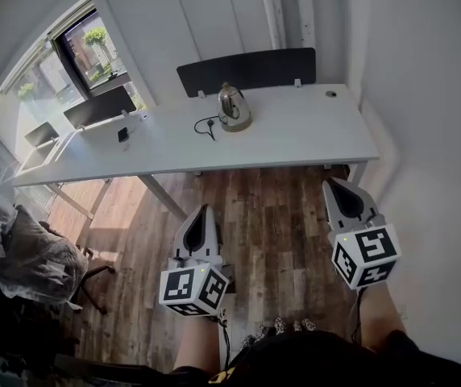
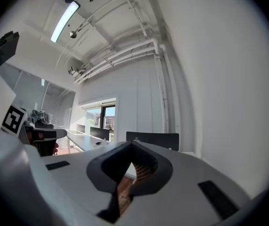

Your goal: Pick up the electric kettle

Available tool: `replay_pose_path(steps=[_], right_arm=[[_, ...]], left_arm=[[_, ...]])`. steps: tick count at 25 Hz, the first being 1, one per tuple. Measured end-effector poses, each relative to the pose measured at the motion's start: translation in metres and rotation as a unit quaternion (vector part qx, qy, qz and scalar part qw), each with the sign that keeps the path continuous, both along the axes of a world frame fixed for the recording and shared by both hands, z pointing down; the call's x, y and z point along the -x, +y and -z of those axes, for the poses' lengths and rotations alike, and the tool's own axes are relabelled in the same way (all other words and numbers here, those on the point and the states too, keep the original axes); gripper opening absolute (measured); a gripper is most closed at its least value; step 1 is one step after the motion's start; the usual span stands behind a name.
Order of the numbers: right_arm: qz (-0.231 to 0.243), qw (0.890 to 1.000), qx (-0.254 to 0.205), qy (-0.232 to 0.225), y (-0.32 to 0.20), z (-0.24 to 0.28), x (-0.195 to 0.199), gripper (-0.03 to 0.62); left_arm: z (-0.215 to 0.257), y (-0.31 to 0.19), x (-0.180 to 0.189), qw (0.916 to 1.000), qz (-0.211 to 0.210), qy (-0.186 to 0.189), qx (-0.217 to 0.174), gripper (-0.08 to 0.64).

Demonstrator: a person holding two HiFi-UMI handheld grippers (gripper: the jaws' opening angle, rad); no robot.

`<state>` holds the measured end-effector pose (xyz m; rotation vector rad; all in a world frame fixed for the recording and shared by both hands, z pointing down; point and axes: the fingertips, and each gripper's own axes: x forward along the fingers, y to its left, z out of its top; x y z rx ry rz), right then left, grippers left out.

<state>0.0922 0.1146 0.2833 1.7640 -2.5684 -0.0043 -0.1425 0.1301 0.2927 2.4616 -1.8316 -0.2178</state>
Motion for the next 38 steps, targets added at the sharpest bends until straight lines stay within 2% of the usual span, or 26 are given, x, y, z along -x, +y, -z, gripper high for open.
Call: replay_pose_path(steps=[6,10,14,17,22,28,33,38], right_arm=[[0.008,1.000,0.001,0.006,0.000,-0.002,-0.007,0.005],[0.025,1.000,-0.004,-0.018,-0.001,-0.002,-0.011,0.005],[0.035,0.999,-0.004,-0.032,-0.002,-0.002,-0.015,0.005],[0.023,0.999,-0.021,-0.033,-0.004,0.001,-0.020,0.005],[0.031,0.998,-0.034,-0.053,-0.010,0.003,-0.020,0.006],[0.030,0.998,-0.026,-0.038,-0.025,-0.006,-0.015,0.006],[0.045,0.998,-0.016,-0.039,-0.050,-0.017,-0.002,0.005],[0.049,0.998,-0.009,-0.030,-0.088,-0.024,0.011,0.005]], left_arm=[[-0.013,0.004,-0.015,0.9994,-0.010,0.027,0.018,0.002],[-0.014,0.006,-0.028,0.9999,-0.010,0.003,0.006,0.002],[-0.011,0.009,-0.028,0.9999,-0.004,0.009,0.004,0.002],[-0.011,0.012,-0.024,0.9999,0.003,0.012,0.005,0.002],[-0.013,0.009,-0.021,0.9999,0.010,-0.002,-0.002,0.002],[-0.012,-0.013,-0.027,0.9995,-0.009,-0.025,-0.014,0.002],[-0.013,-0.049,-0.022,0.9996,-0.026,0.006,-0.010,0.002],[-0.014,-0.088,-0.011,0.9992,-0.030,0.011,-0.022,0.002]])
